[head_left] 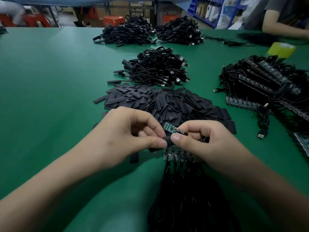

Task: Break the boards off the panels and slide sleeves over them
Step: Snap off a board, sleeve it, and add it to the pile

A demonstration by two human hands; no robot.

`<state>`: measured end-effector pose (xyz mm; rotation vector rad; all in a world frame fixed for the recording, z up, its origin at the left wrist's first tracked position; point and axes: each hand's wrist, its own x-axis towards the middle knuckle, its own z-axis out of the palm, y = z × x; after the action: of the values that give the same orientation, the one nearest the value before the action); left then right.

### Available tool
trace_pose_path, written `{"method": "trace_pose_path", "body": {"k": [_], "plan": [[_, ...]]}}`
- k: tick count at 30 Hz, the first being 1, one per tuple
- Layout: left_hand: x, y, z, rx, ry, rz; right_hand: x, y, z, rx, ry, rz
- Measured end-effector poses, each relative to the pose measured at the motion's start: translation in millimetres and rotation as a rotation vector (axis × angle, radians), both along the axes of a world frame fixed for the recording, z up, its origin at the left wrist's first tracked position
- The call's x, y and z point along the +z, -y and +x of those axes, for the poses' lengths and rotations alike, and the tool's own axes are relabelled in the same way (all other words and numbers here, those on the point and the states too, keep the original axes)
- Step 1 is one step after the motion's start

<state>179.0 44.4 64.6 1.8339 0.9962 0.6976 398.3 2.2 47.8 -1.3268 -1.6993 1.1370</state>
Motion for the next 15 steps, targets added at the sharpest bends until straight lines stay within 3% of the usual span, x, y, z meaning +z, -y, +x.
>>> {"method": "trace_pose_path", "body": {"k": [5, 7, 9, 11, 13, 15], "plan": [[-9, 8, 10, 0.122, 0.157, -0.003, -5, 1, -1, -0.049, -0.146, 0.019], [-12, 12, 12, 0.160, 0.085, 0.179, -6, 0, -1, -0.092, -0.185, 0.049], [-12, 14, 12, 0.163, -0.078, 0.483, -7, 0, -1, -0.105, -0.202, 0.059], [-11, 15, 13, 0.169, -0.150, 0.629, -6, 0, -1, -0.100, -0.185, 0.046], [-12, 15, 12, 0.222, -0.110, 0.603, -6, -2, 0, -0.098, -0.217, 0.010], [-13, 15, 11, 0.292, 0.000, 0.455, -3, -4, 4, -0.102, -0.232, 0.007]]}}
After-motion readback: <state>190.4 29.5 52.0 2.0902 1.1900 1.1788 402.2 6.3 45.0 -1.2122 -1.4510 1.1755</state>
